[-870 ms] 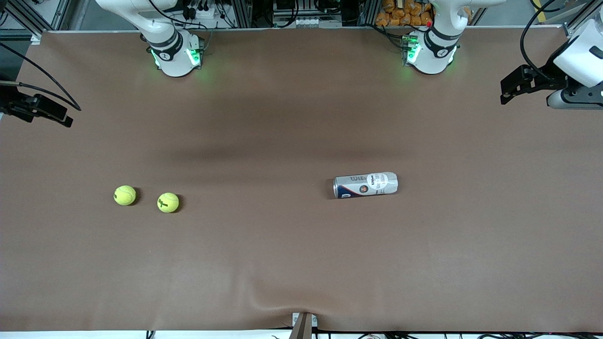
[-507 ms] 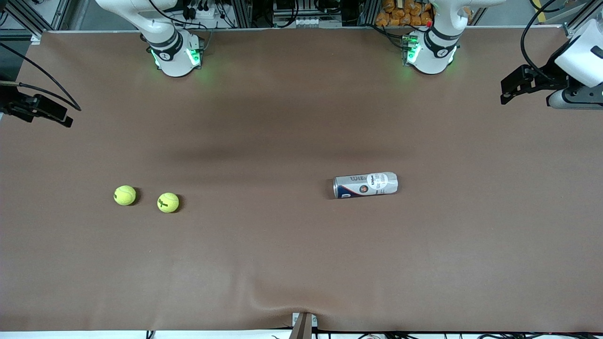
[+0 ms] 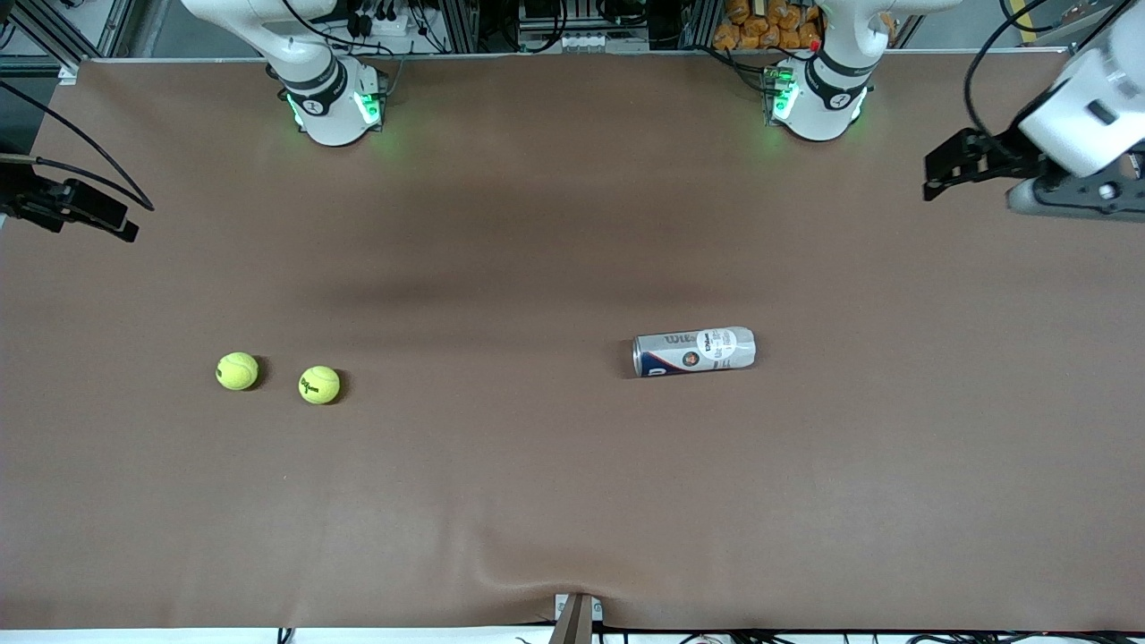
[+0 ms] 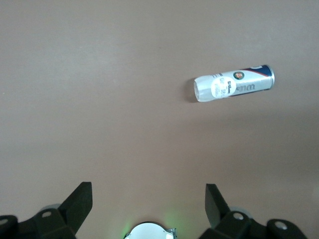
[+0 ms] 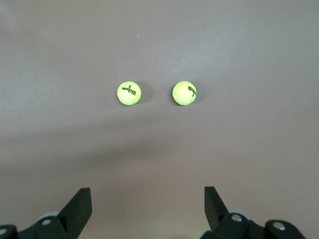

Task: Insert tennis ball vertically with right arm
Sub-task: 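Move the left gripper toward the clear tennis-ball tube, then grasp the tube with the left gripper while the right gripper reaches the balls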

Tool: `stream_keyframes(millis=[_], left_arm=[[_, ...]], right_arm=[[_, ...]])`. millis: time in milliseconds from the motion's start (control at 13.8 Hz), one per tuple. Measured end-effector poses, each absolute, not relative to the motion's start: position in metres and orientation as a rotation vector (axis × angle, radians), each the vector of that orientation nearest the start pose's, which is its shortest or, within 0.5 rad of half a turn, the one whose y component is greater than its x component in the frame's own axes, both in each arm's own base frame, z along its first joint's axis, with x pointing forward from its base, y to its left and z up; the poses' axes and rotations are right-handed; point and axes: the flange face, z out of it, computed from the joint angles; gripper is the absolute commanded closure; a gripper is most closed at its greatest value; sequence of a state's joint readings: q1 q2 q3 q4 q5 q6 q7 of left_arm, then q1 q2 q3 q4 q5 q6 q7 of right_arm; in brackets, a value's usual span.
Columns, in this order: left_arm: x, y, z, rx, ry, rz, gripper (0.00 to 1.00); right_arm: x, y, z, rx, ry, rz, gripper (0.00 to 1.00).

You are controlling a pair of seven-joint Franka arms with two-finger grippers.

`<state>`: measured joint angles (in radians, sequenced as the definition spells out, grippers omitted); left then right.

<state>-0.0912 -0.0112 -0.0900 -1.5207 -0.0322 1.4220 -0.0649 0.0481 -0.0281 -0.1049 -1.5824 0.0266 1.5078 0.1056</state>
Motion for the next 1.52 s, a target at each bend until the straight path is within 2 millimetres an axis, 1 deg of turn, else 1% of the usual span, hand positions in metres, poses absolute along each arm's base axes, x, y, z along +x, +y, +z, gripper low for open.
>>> stream_keyframes(millis=[145,362,580,725,870,942,1014,1087,1232,1377,1522], left_arm=[[0.534,-0.124,0.622,-3.144,0.253,0.188,0.00],[0.552,-0.168,0.585,-3.136,0.362,0.193,0.00],[0.574,-0.216,0.534,-3.114,0.470,0.160,0.00],[0.576,-0.259,0.502,-3.039,0.584,0.158,0.00],[0.571,-0.306,0.478,-2.948,0.705,0.154,0.00],[0.570,-0.323,0.467,-2.911,0.746,0.156,0.00],[0.570,-0.336,0.454,-2.879,0.777,0.166,0.00],[0.571,-0.346,0.438,-2.850,0.809,0.175,0.00],[0.572,-0.360,0.407,-2.801,0.902,0.206,0.00],[0.577,-0.364,0.382,-2.724,1.046,0.229,0.00],[0.581,-0.362,0.358,-2.639,1.188,0.283,0.00]], right_arm=[[0.538,-0.028,0.629,-3.102,0.251,0.074,0.00],[0.538,-0.028,0.629,-3.102,0.251,0.074,0.00],[0.538,-0.028,0.629,-3.102,0.250,0.074,0.00],[0.538,-0.029,0.629,-3.102,0.251,0.074,0.00],[0.539,-0.029,0.629,-3.102,0.254,0.070,0.00],[0.539,-0.030,0.630,-3.102,0.255,0.057,0.00],[0.541,-0.030,0.630,-3.103,0.256,0.045,0.00],[0.544,-0.031,0.626,-3.103,0.257,0.048,0.00],[0.553,-0.030,0.610,-3.105,0.259,0.081,0.00],[0.563,-0.029,0.591,-3.108,0.257,0.133,0.00],[0.572,-0.027,0.571,-3.109,0.253,0.189,0.00]])
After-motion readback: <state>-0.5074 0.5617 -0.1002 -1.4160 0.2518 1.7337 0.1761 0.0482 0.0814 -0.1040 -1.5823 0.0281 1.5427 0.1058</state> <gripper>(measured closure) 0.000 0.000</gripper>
